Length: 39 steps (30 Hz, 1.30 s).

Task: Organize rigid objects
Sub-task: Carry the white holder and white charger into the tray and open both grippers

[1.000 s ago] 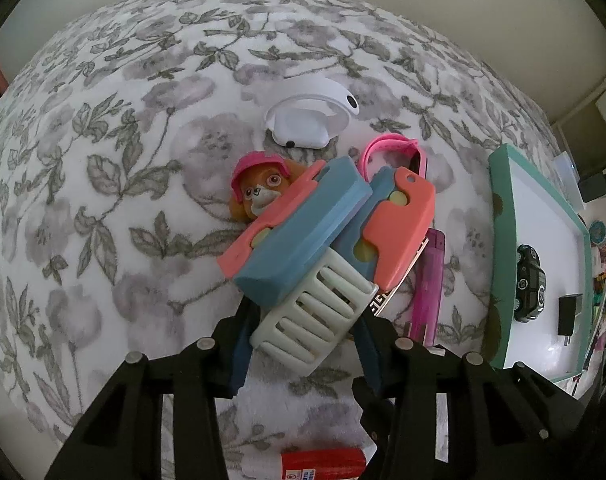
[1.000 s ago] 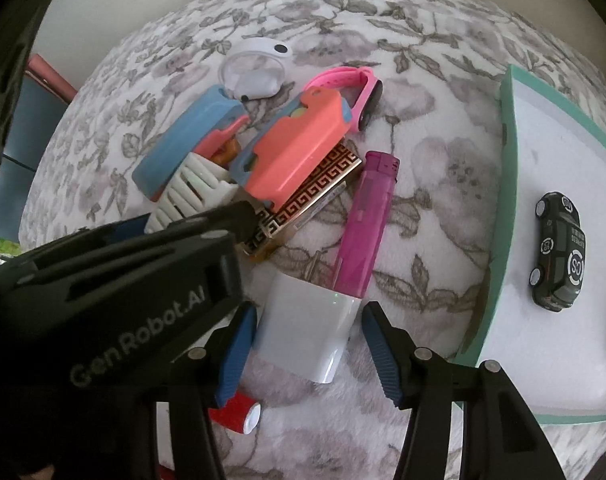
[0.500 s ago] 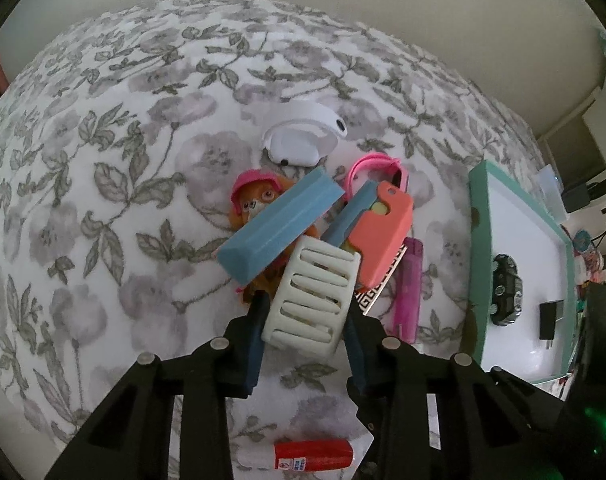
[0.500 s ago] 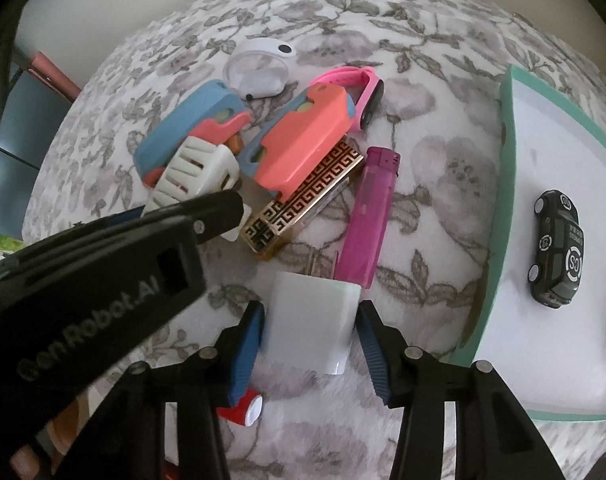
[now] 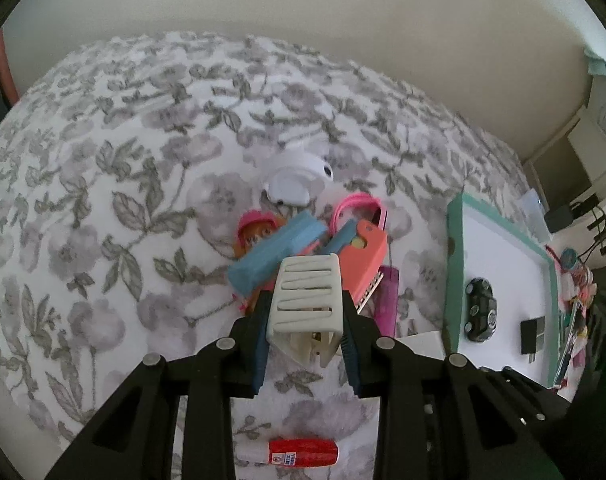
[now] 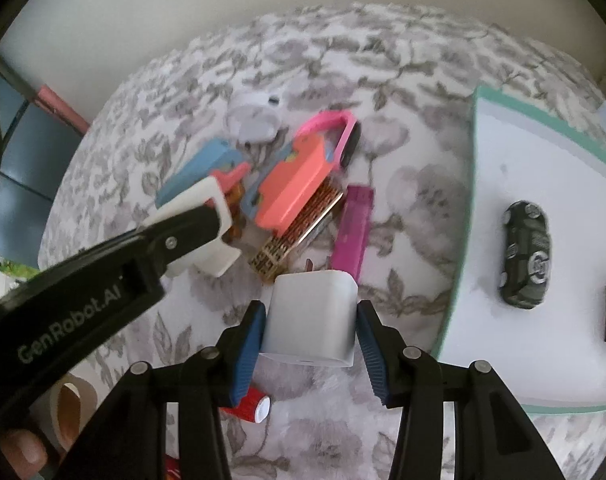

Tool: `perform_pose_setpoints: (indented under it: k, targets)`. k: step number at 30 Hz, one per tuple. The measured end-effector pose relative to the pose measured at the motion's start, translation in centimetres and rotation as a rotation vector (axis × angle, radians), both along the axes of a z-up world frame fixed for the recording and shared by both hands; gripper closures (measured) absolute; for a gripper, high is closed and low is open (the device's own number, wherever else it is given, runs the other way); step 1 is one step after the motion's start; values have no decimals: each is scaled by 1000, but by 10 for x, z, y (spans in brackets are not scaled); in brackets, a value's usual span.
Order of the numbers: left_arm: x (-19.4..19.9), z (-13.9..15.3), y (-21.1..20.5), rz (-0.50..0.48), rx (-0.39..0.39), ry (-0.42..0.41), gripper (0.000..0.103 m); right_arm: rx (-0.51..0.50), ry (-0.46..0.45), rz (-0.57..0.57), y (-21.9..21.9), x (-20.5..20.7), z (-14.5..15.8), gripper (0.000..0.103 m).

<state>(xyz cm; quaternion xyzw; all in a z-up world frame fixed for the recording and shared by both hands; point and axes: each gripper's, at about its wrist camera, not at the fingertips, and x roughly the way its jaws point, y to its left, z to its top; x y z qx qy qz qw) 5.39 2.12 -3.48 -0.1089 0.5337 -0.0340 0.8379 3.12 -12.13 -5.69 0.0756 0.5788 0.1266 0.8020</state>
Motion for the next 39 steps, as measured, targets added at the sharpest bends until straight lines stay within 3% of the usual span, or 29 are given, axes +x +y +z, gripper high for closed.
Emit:
perform_pose_setpoints:
  k: [7,14,26,39]
  targets:
    - [-2,21,-2,19,8,-59,71,-27,-108,-89,-21,0,26,54]
    - [1,45,-36,-46,12,-96,71,-61,-183,-197,-53,0,42,54]
    - [13,67,-120,-186,28,-118,70,-72,-180,-379,-122,3,38,54]
    - [45,39,-202,-296,30,-76,70,-95,-133,-537,-188,11,19,54]
